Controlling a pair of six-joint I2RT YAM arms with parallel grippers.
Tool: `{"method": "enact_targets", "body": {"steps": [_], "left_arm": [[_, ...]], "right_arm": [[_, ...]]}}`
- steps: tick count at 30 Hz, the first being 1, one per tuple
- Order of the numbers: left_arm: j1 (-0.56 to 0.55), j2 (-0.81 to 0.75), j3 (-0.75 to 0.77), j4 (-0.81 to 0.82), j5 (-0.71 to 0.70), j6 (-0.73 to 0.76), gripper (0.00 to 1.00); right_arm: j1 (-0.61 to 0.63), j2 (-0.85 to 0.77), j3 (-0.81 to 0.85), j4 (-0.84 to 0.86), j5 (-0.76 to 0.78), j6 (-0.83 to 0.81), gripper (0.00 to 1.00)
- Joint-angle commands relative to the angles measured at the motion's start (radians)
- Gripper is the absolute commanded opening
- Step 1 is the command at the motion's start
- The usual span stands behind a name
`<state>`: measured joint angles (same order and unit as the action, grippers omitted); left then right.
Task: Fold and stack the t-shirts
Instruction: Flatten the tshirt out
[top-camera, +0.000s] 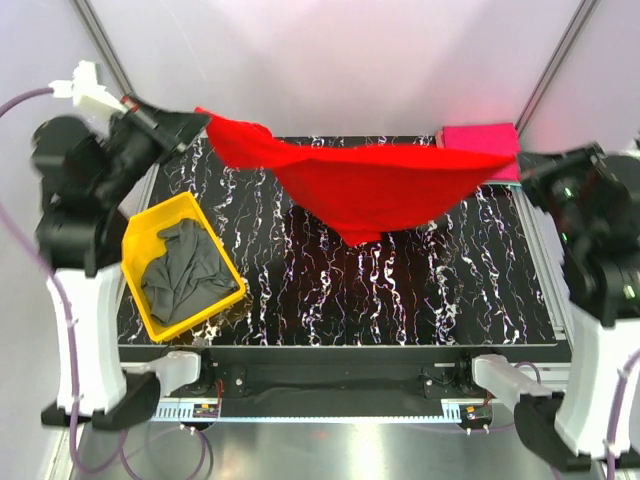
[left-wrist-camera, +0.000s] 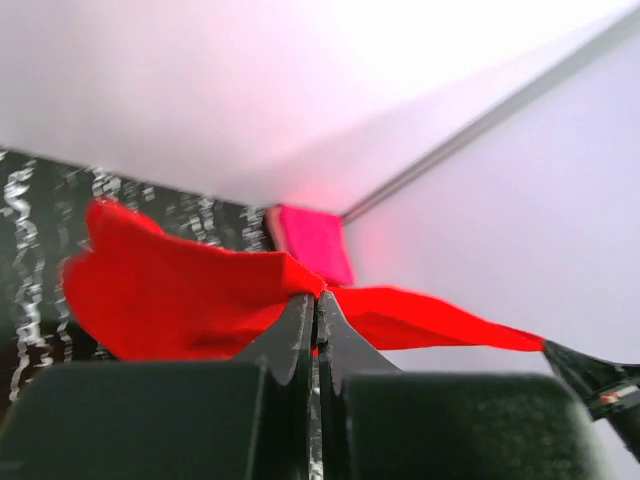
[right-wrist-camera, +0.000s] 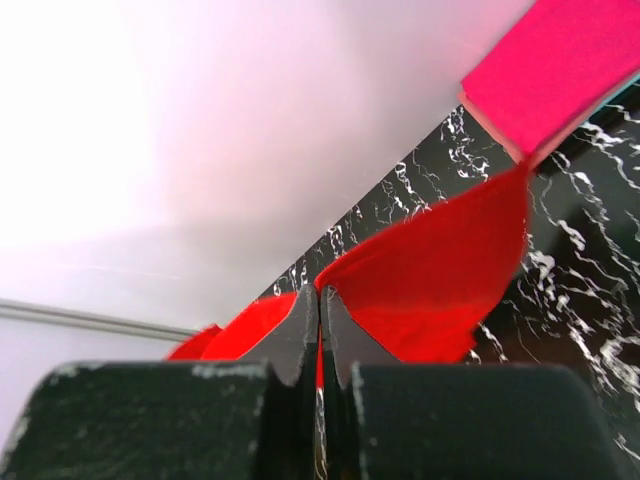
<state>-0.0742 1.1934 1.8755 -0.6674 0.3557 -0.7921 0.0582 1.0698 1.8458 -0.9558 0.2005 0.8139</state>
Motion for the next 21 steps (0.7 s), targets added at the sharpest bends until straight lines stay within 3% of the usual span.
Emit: {"method": "enact_targets", "body": {"steps": [1, 8, 13, 17, 21], "left_arm": [[-0.001, -0.086, 0.002, -0.057, 0.069, -0.053, 0.0], [-0.001, -0.221, 0.043, -0.175, 0.077, -0.073, 0.0], [-0.001, -0.235, 0.062, -0.196, 0.057, -0.072, 0.0], [-0.001, -0.166, -0.009, -0.112, 0.04, -0.035, 0.0], [-0.001, 0.021, 0.029, -0.061, -0.089, 0.028, 0.0]], "right_arm": [[0.0, -0.059, 0.047, -0.173, 0.042, -0.022, 0.0], [0.0, -0.209, 0.17, -0.34, 0.034, 0.002, 0.0], [0.0, -0.243, 0.146, -0.31, -0.004, 0.018, 0.0], [-0.001, -0.216, -0.006, -0.1, -0.064, 0.021, 0.0], [-0.001, -0.101, -0.137, 0.165, -0.173, 0.033, 0.0]]}}
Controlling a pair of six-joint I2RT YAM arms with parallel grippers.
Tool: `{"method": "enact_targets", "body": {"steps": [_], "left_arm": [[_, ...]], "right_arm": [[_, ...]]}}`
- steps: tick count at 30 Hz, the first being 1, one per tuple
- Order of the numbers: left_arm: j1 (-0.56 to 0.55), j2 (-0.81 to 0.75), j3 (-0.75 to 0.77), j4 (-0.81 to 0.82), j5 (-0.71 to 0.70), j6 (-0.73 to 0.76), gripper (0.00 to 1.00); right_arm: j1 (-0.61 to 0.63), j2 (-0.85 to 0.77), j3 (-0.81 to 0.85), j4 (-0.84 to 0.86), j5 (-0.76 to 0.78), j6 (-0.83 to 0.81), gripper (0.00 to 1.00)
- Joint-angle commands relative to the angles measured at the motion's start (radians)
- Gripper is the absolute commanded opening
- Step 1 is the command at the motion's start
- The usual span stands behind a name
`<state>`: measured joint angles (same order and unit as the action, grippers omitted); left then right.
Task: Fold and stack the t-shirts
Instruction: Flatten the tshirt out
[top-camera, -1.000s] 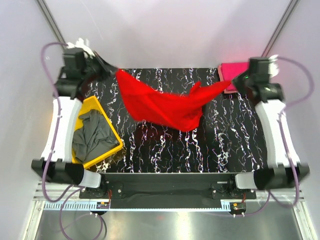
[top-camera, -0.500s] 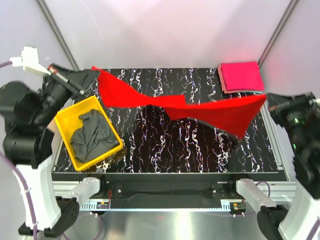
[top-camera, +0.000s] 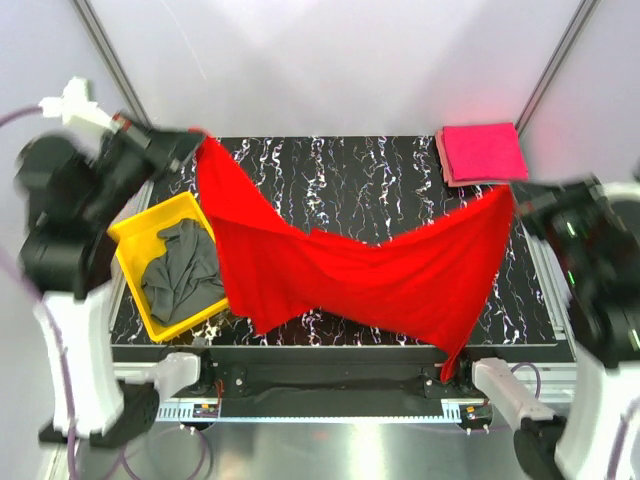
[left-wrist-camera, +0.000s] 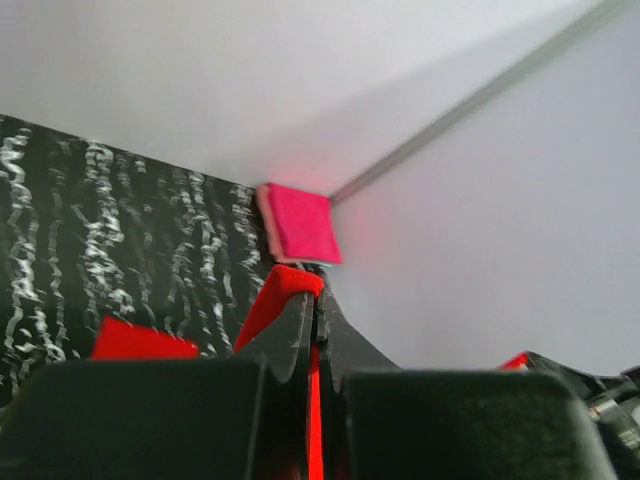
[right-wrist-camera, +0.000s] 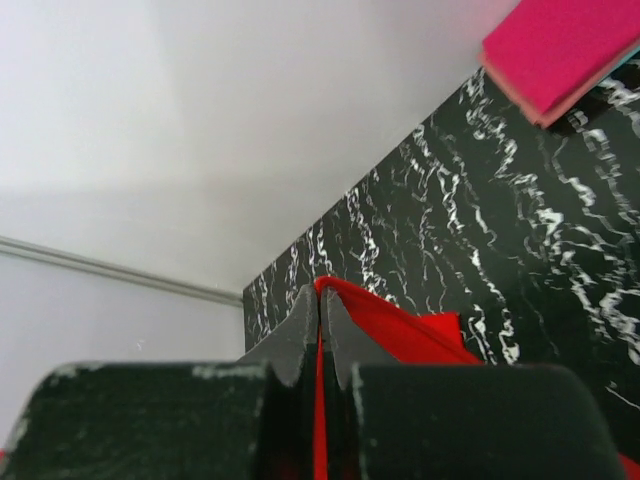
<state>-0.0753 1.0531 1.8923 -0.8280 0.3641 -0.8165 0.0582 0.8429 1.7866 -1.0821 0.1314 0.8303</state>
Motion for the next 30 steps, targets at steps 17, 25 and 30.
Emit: {"method": "enact_targets", "body": {"steps": [17, 25, 30], "left_arm": [[0.104, 0.668, 0.493, 0.574, -0.11, -0.314, 0.0], [0.104, 0.392, 0.205, 0.59, -0.146, -0.185, 0.0], [0.092, 0.142, -0.2, 0.57, -0.113, -0.159, 0.0]], "right_arm": [[-0.014, 1.037, 0.98, 0.459, -0.193, -0.312, 0.0], [-0.018, 0.641, 0.482, 0.616, -0.093, -0.427, 0.0], [-0.018, 0.468, 0.173, 0.568, -0.099, -0.438, 0.0]]}}
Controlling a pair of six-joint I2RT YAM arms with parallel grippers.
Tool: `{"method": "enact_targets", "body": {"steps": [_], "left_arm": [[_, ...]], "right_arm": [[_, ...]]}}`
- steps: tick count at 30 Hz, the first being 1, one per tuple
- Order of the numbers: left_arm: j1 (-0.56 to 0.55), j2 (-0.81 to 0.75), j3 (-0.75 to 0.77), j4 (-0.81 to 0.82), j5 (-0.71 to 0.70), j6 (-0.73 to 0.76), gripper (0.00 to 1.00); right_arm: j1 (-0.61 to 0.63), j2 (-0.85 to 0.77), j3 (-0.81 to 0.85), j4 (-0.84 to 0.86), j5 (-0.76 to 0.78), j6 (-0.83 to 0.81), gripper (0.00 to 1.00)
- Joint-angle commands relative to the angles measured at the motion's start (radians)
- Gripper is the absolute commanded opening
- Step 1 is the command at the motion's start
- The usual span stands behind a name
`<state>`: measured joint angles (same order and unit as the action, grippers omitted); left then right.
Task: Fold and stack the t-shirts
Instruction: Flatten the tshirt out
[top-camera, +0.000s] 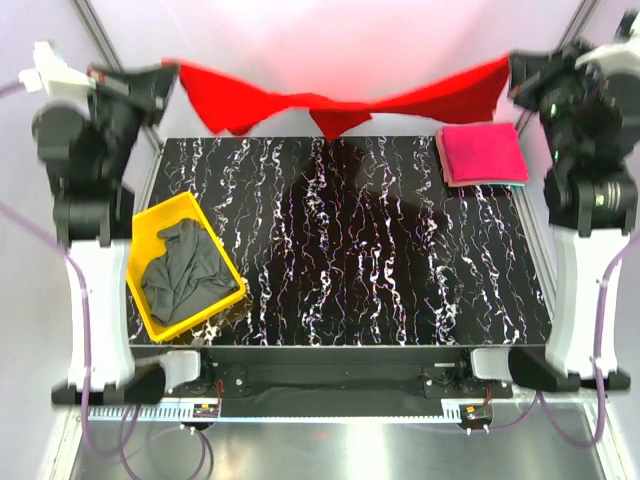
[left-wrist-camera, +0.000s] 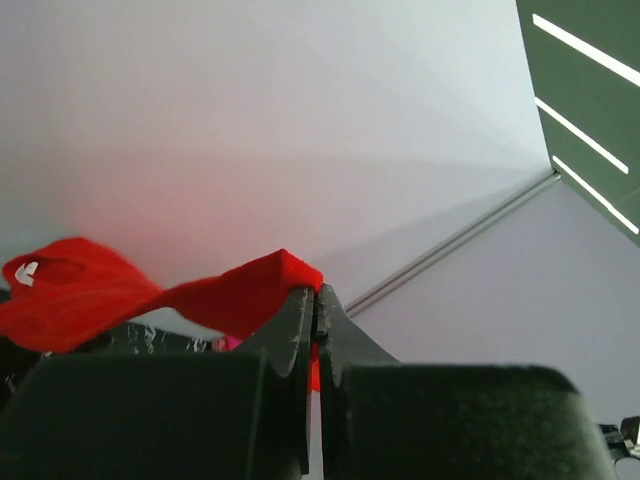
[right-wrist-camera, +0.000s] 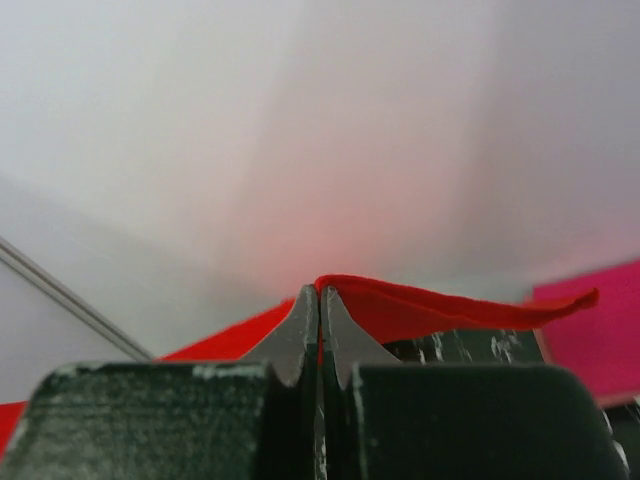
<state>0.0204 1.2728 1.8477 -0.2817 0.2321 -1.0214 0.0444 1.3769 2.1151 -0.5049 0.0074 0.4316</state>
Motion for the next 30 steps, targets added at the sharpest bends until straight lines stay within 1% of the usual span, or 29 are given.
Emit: {"method": "enact_targets", "body": {"steps": [1, 2, 3, 4, 5, 7, 8, 9, 11, 14, 16, 18, 21, 22, 26, 30], "left_arm": [[-0.005, -0.113, -0.218, 0.022, 0.016, 0.067, 0.0], [-0.007, -0.18, -0.331, 0.015, 0.015, 0.081, 0.0], [-0.008, -0.211, -0.382, 0.001, 0.007, 0.096, 0.0], [-0.008, -0.243, -0.431, -0.029, 0.0, 0.127, 0.0], [-0.008, -0.303, -0.52, -0.043, -0.005, 0.145, 0.0], [-0.008, -0.357, -0.599, -0.101, -0.014, 0.191, 0.0], [-0.008, -0.404, -0.657, -0.125, -0.011, 0.211, 0.0], [-0.008, -0.426, -0.688, -0.141, -0.004, 0.228, 0.0], [-0.008, -0.476, -0.752, -0.215, 0.019, 0.274, 0.0], [-0.01, -0.529, -0.812, -0.307, 0.032, 0.337, 0.0], [-0.008, -0.555, -0.855, -0.358, 0.048, 0.369, 0.0], [-0.01, -0.572, -0.884, -0.384, 0.056, 0.383, 0.0], [-0.01, -0.619, -0.959, -0.387, 0.085, 0.371, 0.0], [-0.008, -0.641, -0.996, -0.381, 0.095, 0.363, 0.0], [-0.01, -0.642, -1.028, -0.398, 0.127, 0.36, 0.0], [-0.01, -0.639, -1.03, -0.448, 0.119, 0.395, 0.0]], "right_arm": [[-0.005, -0.1, -0.223, -0.007, 0.029, -0.031, 0.0], [-0.006, -0.133, -0.36, -0.011, 0.049, -0.021, 0.0], [-0.006, -0.201, -0.429, -0.015, 0.061, 0.007, 0.0], [-0.006, -0.232, -0.493, -0.032, 0.077, 0.021, 0.0], [-0.005, -0.264, -0.615, -0.043, 0.097, 0.039, 0.0], [-0.006, -0.36, -0.728, -0.085, 0.098, 0.094, 0.0], [-0.006, -0.392, -0.835, -0.096, 0.08, 0.111, 0.0], [-0.005, -0.445, -0.884, -0.116, 0.082, 0.154, 0.0], [-0.005, -0.486, -0.992, -0.208, 0.085, 0.202, 0.0], [-0.005, -0.535, -1.113, -0.314, 0.039, 0.252, 0.0], [-0.006, -0.55, -1.164, -0.383, 0.016, 0.265, 0.0], [-0.006, -0.562, -1.204, -0.464, 0.042, 0.301, 0.0], [-0.005, -0.594, -1.23, -0.504, 0.08, 0.341, 0.0], [-0.005, -0.602, -1.235, -0.508, 0.115, 0.351, 0.0], [-0.005, -0.61, -1.233, -0.532, 0.164, 0.395, 0.0], [-0.006, -0.647, -1.23, -0.584, 0.184, 0.438, 0.0]]}}
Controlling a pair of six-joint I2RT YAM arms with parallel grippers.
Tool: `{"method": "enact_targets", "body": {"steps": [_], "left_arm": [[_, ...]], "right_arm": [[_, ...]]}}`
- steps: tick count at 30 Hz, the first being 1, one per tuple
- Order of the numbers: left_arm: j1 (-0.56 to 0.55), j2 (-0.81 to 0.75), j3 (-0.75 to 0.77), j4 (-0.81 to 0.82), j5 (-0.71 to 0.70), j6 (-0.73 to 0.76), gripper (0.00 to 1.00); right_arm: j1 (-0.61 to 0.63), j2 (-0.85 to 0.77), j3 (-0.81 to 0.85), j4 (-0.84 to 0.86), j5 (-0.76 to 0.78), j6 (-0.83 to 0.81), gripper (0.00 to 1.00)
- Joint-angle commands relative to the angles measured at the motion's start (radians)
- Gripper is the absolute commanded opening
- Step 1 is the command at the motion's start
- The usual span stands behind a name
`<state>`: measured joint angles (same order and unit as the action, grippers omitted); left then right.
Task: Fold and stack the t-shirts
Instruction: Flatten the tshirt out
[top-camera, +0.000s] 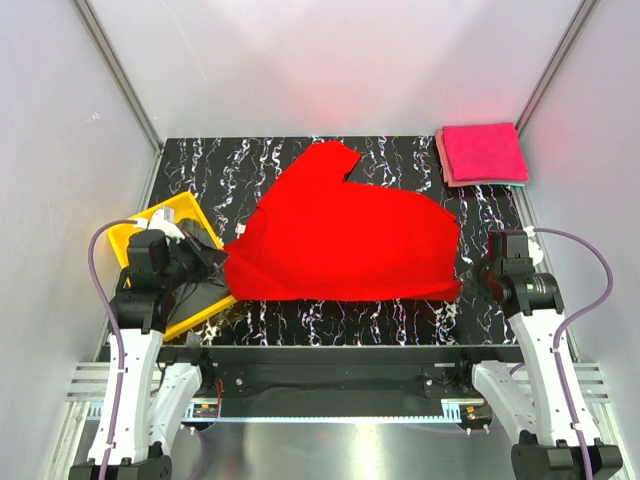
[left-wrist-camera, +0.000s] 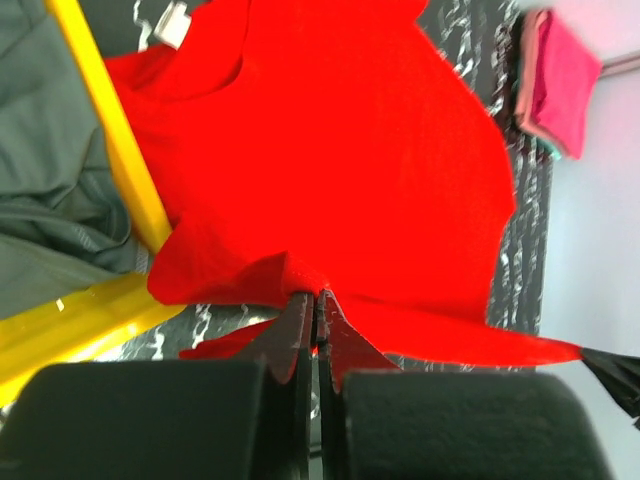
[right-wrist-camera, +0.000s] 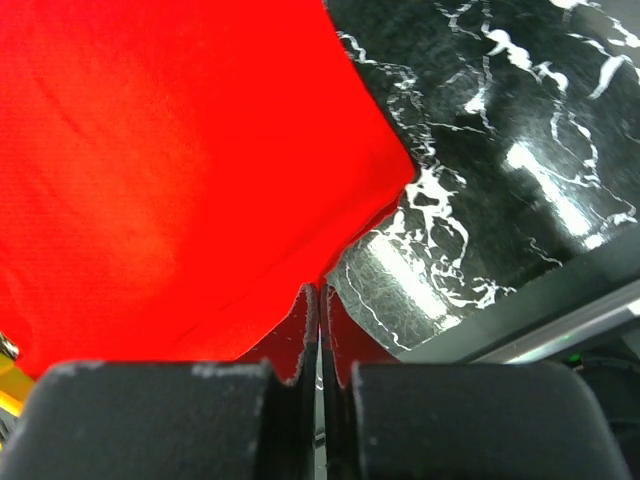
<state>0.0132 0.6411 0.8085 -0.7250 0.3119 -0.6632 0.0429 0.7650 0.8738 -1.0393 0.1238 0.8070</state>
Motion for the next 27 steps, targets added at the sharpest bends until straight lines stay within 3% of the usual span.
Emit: {"method": "enact_targets", "body": {"steps": [1, 7, 18, 22, 24, 27], "left_arm": [[-0.001, -0.011, 0.001, -0.008, 0.044, 0.039, 0.0], [-0.007, 0.034, -0.029, 0.005, 0.061, 0.039, 0.0], [-0.007, 0.278, 0.069, 0.121, -0.003, 0.039, 0.0], [-0.036, 0.348, 0.156, 0.189, -0.002, -0.001, 0.0], [-0.057, 0.414, 0.24, 0.206, -0.014, -0.012, 0.0], [-0.085, 0.466, 0.343, 0.165, -0.063, -0.009, 0.0]], "right_arm": [[-0.005, -0.046, 0.011, -0.059, 0.074, 0.069, 0.0], [-0.005, -0.115, -0.039, -0.113, 0.091, 0.087, 0.0], [-0.005, -0.013, -0.027, -0.039, 0.165, 0.135, 0.0], [-0.005, 0.026, 0.072, 0.174, 0.206, 0.078, 0.0], [-0.005, 0.091, 0.102, 0.375, 0.246, 0.048, 0.0], [-0.005, 0.206, 0.224, 0.504, 0.289, -0.037, 0.0]]}}
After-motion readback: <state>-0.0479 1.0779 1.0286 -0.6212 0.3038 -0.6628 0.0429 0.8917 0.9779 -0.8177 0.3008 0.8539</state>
